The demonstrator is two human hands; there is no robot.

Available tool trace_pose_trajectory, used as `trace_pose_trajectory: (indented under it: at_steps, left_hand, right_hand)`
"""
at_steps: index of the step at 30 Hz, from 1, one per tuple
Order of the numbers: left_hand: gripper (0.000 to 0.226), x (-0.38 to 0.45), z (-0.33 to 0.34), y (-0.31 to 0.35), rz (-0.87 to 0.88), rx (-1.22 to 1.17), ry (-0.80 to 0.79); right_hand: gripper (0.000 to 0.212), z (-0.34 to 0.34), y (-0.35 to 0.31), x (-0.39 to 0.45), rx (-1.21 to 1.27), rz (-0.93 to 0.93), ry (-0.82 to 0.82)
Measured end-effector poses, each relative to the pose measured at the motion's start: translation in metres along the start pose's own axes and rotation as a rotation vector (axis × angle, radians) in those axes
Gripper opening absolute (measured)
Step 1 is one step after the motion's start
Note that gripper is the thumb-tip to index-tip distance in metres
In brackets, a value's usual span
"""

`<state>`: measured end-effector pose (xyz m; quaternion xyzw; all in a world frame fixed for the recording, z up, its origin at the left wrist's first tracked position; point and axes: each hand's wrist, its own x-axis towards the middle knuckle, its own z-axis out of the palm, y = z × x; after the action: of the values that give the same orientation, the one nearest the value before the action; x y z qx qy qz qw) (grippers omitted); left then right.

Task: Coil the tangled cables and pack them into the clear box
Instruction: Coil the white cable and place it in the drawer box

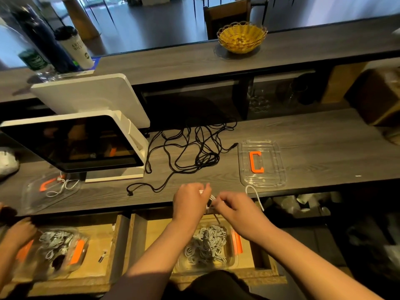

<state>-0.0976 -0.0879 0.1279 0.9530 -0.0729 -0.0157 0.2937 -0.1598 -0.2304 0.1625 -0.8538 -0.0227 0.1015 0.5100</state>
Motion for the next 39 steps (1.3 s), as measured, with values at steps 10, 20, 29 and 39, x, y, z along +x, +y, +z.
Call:
trace_pose_trajectory:
  at_steps: [10,20,29,39]
  left_hand:
    - [0.062,-0.007,-0.013,0.022,-0.065,-0.384,-0.385]
    - [0.057,-0.020,-0.026,0.026,-0.088,-0.768,-0.248]
    - [0.049,-0.024,-0.024,0.013,-0.140,-0.812,-0.428]
    - [0.010,-0.017,-0.026,0.000,-0.151,-0.841,-0.264]
  right_hand:
    - [0.028,-0.027,0.038,0.027,0.135,0.054,0.170]
    - [0.031,-0.022,0.048,0.033,0.189,0.053,-0.006]
    - [0.029,-0.019,0.050,0.033,0.135,0.092,0.016]
    - [0.035,-0.009,0.051,0.021,-0.002,0.214,-0.049]
